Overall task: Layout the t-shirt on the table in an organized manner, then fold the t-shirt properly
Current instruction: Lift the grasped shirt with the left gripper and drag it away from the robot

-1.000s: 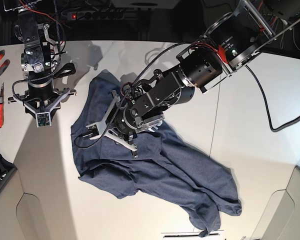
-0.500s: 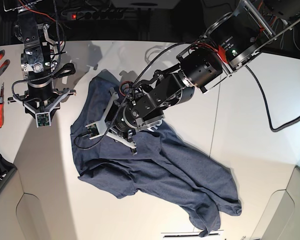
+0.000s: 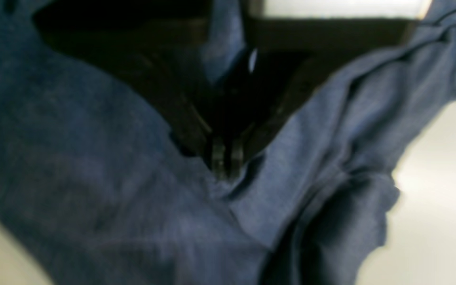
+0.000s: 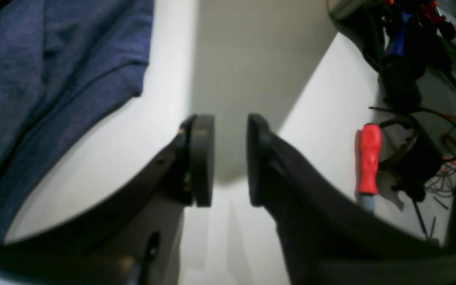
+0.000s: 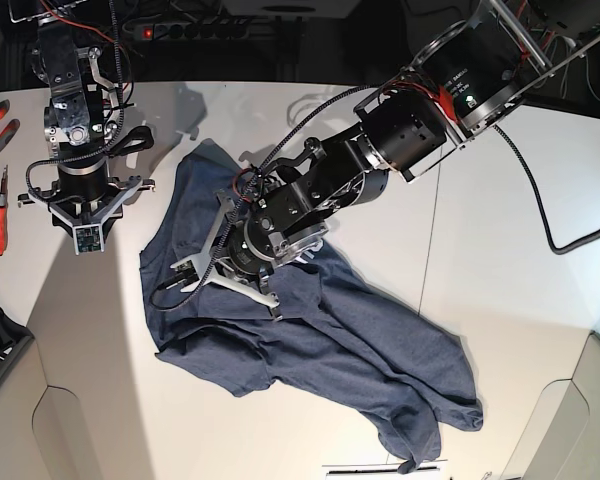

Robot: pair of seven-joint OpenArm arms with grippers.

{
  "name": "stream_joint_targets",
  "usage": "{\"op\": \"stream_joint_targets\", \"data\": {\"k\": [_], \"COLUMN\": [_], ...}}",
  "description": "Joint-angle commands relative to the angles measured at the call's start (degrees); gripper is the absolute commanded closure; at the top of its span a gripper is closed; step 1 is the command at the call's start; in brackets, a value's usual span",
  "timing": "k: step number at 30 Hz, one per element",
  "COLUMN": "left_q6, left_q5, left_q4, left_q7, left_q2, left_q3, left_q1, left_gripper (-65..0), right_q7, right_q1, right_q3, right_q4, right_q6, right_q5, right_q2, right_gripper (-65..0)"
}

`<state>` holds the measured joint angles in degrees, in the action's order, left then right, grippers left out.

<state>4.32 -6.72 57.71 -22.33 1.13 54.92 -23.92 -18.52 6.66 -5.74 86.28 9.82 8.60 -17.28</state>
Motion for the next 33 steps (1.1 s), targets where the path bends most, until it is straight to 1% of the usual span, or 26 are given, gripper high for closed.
{"op": "stream_joint_targets", "data": {"k": [1, 9, 12, 15, 20, 25, 28, 33], "left_q6": [-0.9, -0.6, -0.3, 1.5, 1.5, 1.5, 1.2, 1.2], "left_q5": [-0.2, 0.1, 0.1, 0.1, -0.3, -3.8, -5.6, -8.7], "left_q4": [3.7, 25.6, 30.8, 35.3, 43.9, 54.0, 60.1, 67.2], "left_q7": [-0.3, -18.8, -20.7, -22.4, -24.3, -25.2, -26.0, -28.0], "left_q2": [0.9, 0.2, -1.9, -5.4, -13.9, -22.2, -26.2, -31.6], "left_q3": [-0.2, -0.2, -0.2, -0.2, -0.2, -0.2, -0.2, -0.2], "left_q1": [-1.6, -1.5, 0.2, 3.4, 10.0, 16.9, 21.6, 29.6], "left_gripper": [0.0, 0.0, 0.0, 0.0, 0.0, 0.0, 0.0, 0.0], "right_q7": [1.1, 1.1, 1.1, 1.1, 1.1, 1.2, 1.2, 1.2], "right_q1": [-0.8, -0.8, -0.7, -0.8, -0.8, -1.2, -1.3, -1.2], "right_q3": [0.3, 0.3, 0.3, 0.3, 0.3, 0.3, 0.3, 0.3], "right_q4": [0.9, 0.9, 0.9, 0.9, 0.9, 0.9, 0.9, 0.9], "right_q6": [0.2, 0.2, 0.2, 0.2, 0.2, 0.2, 0.2, 0.2], "right_q5": [0.4, 0.4, 0.4, 0.4, 0.4, 0.4, 0.4, 0.4], "right_q2": [-0.5, -0.5, -0.5, -0.5, -0.5, -0.5, -0.5, -0.5], "right_gripper": [-14.5, -14.5, -14.5, -14.5, -14.5, -14.5, -14.5, -14.5]}}
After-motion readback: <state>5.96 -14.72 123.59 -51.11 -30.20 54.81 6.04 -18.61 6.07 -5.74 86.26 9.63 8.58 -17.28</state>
